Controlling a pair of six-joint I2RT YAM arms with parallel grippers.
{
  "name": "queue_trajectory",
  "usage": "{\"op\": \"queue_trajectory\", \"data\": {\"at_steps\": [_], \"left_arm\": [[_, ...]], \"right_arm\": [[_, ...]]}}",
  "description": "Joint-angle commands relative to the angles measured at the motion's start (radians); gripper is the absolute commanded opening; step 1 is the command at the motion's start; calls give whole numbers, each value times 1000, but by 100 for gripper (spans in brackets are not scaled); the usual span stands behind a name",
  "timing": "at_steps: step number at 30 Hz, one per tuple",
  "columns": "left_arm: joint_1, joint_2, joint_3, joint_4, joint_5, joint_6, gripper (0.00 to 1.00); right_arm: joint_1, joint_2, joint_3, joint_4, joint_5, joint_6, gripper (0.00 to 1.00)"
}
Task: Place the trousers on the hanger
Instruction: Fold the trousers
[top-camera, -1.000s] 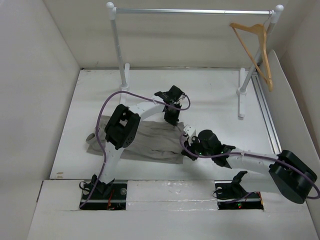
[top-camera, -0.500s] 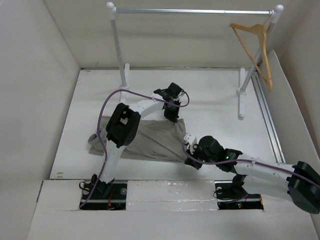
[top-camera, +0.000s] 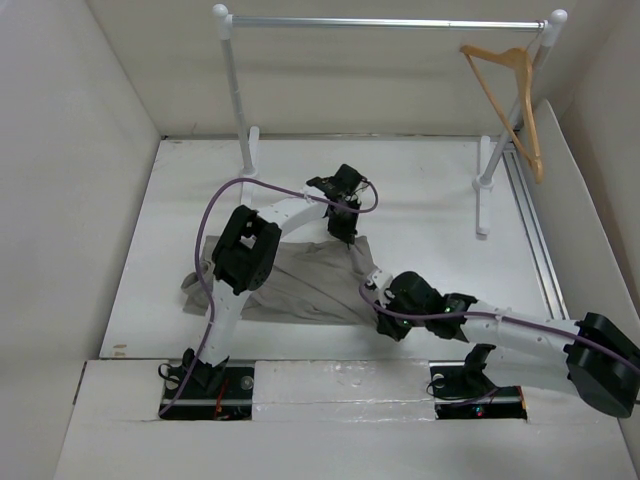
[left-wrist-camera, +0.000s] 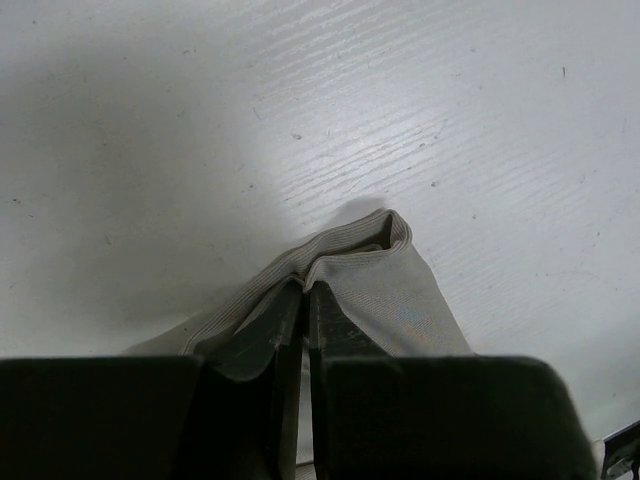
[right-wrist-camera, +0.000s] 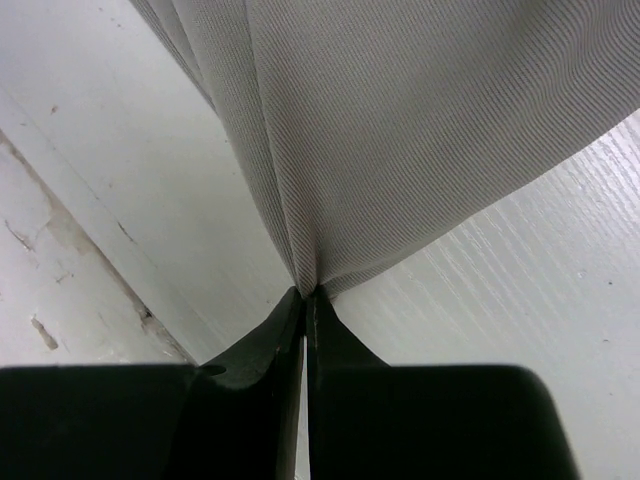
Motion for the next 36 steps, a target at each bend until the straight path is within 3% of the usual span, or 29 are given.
{"op": "queue_trajectory", "data": {"at_steps": [1,2,3,4,6,7,8,10,14,17,18,20,24,26,31,34,36], "left_arm": [[17,24,19,-16,-96,25,0],[17,30,33,-37,-96,25,2],[17,30,57,-49,-96,23,8],[17,24,62,-57,-92,23,21],[17,-22,44,-60,-110,19,34],[17,-47,33,-54,-122,16,48],[17,-100,21,-49,-136,10,54],[17,-156,-6,-51,-179,-4,65],[49,-344,-79,-59,-277,-64,66],[119,-511,-232,-25,-302,-142,66],[136,-547,-316,-19,-296,-153,66],[176,-653,-386,-29,-315,-188,67],[205,-794,-574,-108,-418,-286,65],[233,-872,-666,-163,-446,-372,59],[321,-1032,-841,-223,-449,-503,57],[445,-1124,-950,-212,-376,-504,57],[461,-1127,-976,-206,-351,-498,57]], "right_arm": [[15,-7,40,-77,49,9,7],[15,-9,54,-105,51,7,16],[15,-10,62,-123,54,4,41],[15,-13,72,-135,50,-2,52],[15,-38,115,-178,51,-14,69],[15,-50,129,-188,62,-20,72],[15,-71,144,-201,71,-26,74],[-11,-84,200,-214,71,-55,77],[-75,-61,290,-211,45,-123,76],[-161,5,341,-147,21,-212,62],[-193,26,355,-127,2,-239,52],[-285,106,392,-44,-23,-253,50],[-438,318,477,87,-108,-247,83],[-481,473,563,128,-211,-229,90],[-502,638,635,272,-292,-141,91],[-512,721,617,344,-340,-62,86],[-512,746,609,352,-343,-43,86]]}}
